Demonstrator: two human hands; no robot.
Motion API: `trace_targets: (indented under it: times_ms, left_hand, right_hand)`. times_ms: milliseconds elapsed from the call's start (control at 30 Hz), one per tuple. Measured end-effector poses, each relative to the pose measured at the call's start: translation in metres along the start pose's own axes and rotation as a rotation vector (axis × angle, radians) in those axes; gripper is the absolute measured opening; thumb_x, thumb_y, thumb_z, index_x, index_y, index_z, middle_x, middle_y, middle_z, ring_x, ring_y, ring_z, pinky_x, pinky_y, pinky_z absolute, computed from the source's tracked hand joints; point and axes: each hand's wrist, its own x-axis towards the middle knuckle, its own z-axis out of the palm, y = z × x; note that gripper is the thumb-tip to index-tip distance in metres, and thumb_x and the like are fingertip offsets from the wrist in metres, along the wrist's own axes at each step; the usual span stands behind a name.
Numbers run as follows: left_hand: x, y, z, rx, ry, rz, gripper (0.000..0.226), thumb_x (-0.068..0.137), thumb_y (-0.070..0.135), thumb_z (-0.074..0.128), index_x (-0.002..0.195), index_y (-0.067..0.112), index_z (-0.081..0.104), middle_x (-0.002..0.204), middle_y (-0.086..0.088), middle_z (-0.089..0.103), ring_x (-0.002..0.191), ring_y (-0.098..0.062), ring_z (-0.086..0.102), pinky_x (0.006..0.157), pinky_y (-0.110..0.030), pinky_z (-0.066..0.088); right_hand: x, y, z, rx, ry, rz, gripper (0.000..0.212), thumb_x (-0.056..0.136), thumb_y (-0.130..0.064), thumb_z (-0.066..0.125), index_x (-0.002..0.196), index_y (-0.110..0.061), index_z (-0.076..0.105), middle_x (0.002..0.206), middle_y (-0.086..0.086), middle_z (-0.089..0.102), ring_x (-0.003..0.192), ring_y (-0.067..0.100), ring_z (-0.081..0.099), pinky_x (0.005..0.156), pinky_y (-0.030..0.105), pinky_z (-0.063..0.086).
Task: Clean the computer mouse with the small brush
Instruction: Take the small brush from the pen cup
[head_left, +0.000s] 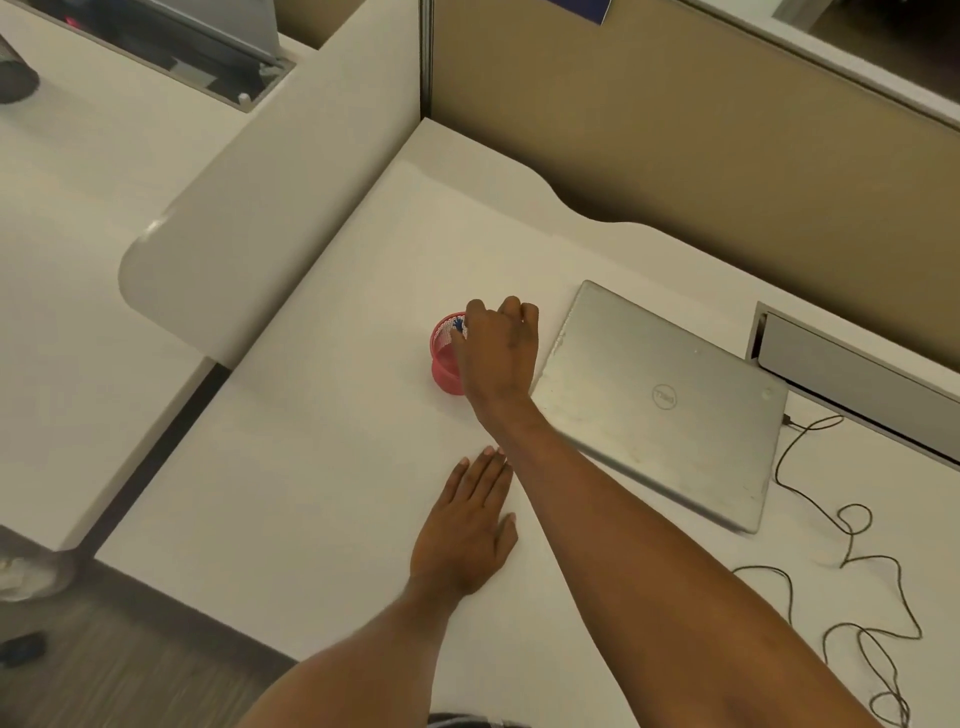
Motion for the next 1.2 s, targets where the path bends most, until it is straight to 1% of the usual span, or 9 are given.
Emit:
trace_targets:
  times_ms: [100,167,300,400,533,700,867,1067,1200]
  left_hand:
    - [0.0,0.0,-0.001,-0.003,0.009,0.008,0.064,0.111,0.042,0.033,0.167,0.012,0.022,0.174,-0.004,0.021,0.163,-0.019,0.006,0.134,-0.043,0.011]
    - [-0.001,0.0,-0.002,-0.009,0.011,0.012,0.064,0.111,0.042,0.031,0.167,0.012,0.021,0.174,-0.004,0.02,0.163,-0.019,0.006,0.134,-0.043,0.01]
    - [-0.001,0.0,-0.001,0.0,-0.02,0.024,0.064,0.111,0.043,0.021,0.168,0.014,0.013,0.176,-0.003,0.013,0.163,-0.017,-0.002,0.134,-0.043,0.006]
    - [-0.001,0.0,0.001,0.017,0.001,0.014,0.064,0.112,0.043,0.025,0.168,0.014,0.016,0.176,-0.003,0.015,0.162,-0.016,-0.003,0.134,-0.041,0.003]
    - [0.0,-0.001,0.005,0.014,0.012,0.0,0.066,0.112,0.046,0.032,0.168,0.015,0.016,0.176,-0.002,0.011,0.163,-0.015,-0.002,0.134,-0.04,0.005]
    - [0.0,-0.002,0.005,-0.001,0.038,0.014,0.067,0.11,0.043,0.035,0.168,0.013,0.017,0.177,-0.002,0.011,0.164,-0.015,0.001,0.133,-0.043,0.014]
    - [0.0,0.0,-0.003,0.006,0.026,0.008,0.068,0.109,0.044,0.033,0.168,0.014,0.017,0.177,-0.001,0.01,0.163,-0.014,0.0,0.133,-0.042,0.014]
    - [0.0,0.003,-0.009,0.013,0.004,0.005,0.069,0.108,0.045,0.031,0.168,0.015,0.016,0.177,-0.001,0.009,0.163,-0.014,0.001,0.134,-0.043,0.013]
    - [-0.001,0.003,-0.01,0.034,-0.002,-0.001,0.069,0.109,0.043,0.035,0.168,0.016,0.013,0.177,0.0,0.005,0.163,-0.011,-0.005,0.133,-0.038,0.002]
  right_hand:
    - [-0.004,-0.003,-0.009,0.024,0.016,0.025,0.025,0.064,-0.016,0.088,0.067,-0.018,0.063,0.051,-0.006,0.014,0.068,0.023,0.053,0.068,0.033,0.049]
    - [-0.006,-0.004,-0.011,0.074,-0.006,0.013,0.032,0.055,-0.012,0.091,0.067,-0.016,0.062,0.056,-0.007,0.004,0.066,0.024,0.052,0.065,0.035,0.05]
    - [-0.005,-0.009,-0.014,0.161,0.037,0.018,0.04,0.047,-0.007,0.094,0.071,-0.013,0.063,0.056,-0.008,0.008,0.064,0.023,0.041,0.064,0.038,0.051]
    - [-0.005,-0.009,-0.015,0.215,0.102,0.036,0.035,0.058,-0.007,0.093,0.082,-0.013,0.069,0.053,-0.003,0.042,0.067,0.026,0.052,0.069,0.039,0.052]
    - [-0.002,0.0,-0.024,0.386,0.216,0.072,0.016,0.086,-0.017,0.082,0.1,-0.013,0.077,0.081,0.007,0.073,0.085,0.026,0.061,0.077,0.039,0.053]
    - [-0.004,0.024,-0.049,0.739,0.259,0.21,0.012,0.099,-0.016,0.07,0.107,-0.008,0.073,0.098,0.006,0.077,0.089,0.021,0.07,0.076,0.025,0.054]
    - [-0.03,0.053,-0.069,0.898,0.444,0.26,0.009,0.098,-0.01,0.07,0.102,-0.003,0.071,0.094,0.005,0.074,0.082,0.017,0.069,0.076,0.028,0.06]
    - [-0.082,0.094,-0.071,1.027,0.416,0.347,0.01,0.102,-0.014,0.065,0.105,-0.005,0.064,0.092,-0.004,0.069,0.083,0.021,0.072,0.076,0.041,0.062]
    - [-0.129,0.123,-0.07,1.101,0.409,0.423,0.01,0.102,-0.011,0.065,0.104,-0.002,0.064,0.091,0.005,0.073,0.076,0.02,0.074,0.072,0.042,0.063]
